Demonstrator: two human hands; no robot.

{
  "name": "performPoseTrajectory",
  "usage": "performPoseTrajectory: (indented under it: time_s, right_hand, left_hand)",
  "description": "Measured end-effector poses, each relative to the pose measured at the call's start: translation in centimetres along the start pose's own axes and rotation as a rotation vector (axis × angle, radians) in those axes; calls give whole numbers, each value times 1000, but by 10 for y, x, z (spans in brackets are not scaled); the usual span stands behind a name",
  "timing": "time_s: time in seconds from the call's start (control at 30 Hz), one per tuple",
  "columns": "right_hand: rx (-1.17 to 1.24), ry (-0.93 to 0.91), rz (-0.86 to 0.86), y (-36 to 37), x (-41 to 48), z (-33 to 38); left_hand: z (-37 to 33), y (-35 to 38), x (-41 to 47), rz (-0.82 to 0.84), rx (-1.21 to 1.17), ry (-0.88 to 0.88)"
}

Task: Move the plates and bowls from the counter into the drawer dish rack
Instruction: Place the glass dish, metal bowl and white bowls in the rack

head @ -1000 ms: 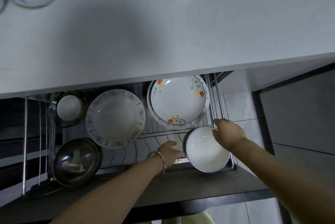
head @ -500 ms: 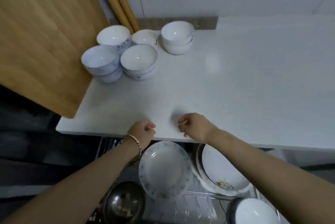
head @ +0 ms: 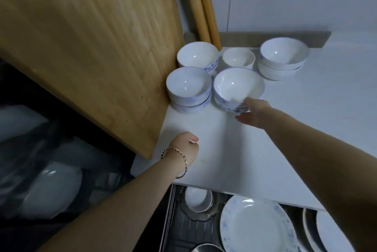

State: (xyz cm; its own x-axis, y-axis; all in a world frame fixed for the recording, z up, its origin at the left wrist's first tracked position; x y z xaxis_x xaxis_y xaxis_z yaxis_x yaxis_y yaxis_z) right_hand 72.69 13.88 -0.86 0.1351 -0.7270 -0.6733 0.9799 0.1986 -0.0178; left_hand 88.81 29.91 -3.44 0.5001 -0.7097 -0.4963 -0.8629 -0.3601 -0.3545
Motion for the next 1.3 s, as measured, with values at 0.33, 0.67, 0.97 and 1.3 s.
performPoseTrajectory:
  time_s: [0.33, 0.67, 0.97, 1.3]
  right_hand:
    - [-91, 37, -5, -76, -63, -59]
    - [-445, 117, 230, -221, -185, -168]
    - [-667, 290, 167, -308, -193, -317]
    - [-856, 407, 20, -311, -140, -393]
  left_hand:
    - [-32, 44, -48, 222, -267, -164]
    - [10, 150, -188, 485, -71, -245]
    - [154, 261, -250, 409, -27, -353]
    - [236, 329, -212, 454, 199, -370]
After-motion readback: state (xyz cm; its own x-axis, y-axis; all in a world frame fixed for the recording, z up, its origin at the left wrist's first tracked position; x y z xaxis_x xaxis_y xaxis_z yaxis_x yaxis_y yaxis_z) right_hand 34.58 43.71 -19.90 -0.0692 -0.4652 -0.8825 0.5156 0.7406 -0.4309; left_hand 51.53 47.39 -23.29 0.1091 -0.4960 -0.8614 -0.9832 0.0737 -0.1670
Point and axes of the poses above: each hand's wrist, its own x-axis towards the middle knuckle, its own y-axis out of the palm, z = x × y, the point moved 5 cm from there along x, towards the middle knuckle, and after that the axes turned 7 degrees about -x, right-handed, at the moved point
